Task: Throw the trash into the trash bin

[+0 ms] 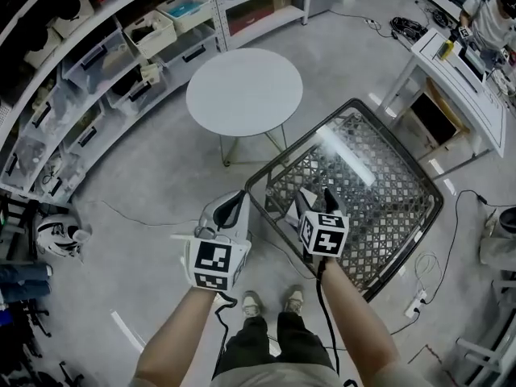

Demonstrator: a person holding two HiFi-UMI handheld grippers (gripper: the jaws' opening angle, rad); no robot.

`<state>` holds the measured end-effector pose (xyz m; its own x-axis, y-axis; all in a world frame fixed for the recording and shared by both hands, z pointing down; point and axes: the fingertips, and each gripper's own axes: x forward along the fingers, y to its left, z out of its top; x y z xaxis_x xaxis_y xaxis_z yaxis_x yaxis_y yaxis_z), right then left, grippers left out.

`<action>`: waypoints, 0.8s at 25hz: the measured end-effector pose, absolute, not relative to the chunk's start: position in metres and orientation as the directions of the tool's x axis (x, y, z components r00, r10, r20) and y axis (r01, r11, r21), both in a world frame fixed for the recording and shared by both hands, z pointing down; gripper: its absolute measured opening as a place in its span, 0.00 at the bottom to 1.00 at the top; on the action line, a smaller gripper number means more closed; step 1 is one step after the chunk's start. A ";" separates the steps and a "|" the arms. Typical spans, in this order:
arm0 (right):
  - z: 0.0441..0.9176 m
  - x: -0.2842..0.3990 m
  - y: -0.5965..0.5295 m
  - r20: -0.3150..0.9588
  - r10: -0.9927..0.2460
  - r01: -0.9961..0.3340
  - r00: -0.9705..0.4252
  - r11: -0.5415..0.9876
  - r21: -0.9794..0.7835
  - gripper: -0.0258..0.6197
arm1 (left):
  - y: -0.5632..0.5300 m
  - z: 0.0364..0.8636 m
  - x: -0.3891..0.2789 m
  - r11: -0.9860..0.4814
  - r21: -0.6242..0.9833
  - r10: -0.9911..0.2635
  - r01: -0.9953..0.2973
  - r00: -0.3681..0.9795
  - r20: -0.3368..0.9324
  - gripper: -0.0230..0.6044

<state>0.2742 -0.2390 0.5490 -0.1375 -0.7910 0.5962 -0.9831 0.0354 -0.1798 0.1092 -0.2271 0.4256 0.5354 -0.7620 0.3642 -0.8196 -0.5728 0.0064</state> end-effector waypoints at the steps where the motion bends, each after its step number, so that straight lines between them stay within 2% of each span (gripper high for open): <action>1: 0.563 0.273 -0.239 0.614 -0.777 -0.982 -0.136 0.025 -0.185 0.54 | -0.229 0.433 0.111 -0.575 0.008 -0.757 -0.818 0.536 0.373 0.04; 6: 0.618 0.271 -0.238 0.684 -0.719 -0.977 -0.122 -0.036 -0.212 0.56 | -0.229 0.476 0.114 -0.589 0.031 -0.716 -0.808 0.540 0.442 0.04; 13: 0.677 0.277 -0.242 0.763 -0.643 -0.961 -0.069 -0.161 -0.224 0.65 | -0.221 0.532 0.110 -0.586 0.082 -0.667 -0.806 0.538 0.515 0.04; 20: 0.705 0.277 -0.233 0.802 -0.596 -0.963 -0.041 -0.190 -0.190 0.66 | -0.211 0.560 0.101 -0.584 0.109 -0.637 -0.805 0.537 0.553 0.04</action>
<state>0.2769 -0.2329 0.7045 -0.0405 -0.5958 0.8021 -0.9633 -0.1898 -0.1897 0.1012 -0.2115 0.5602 0.5370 -0.6368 0.5532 -0.8046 -0.5837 0.1092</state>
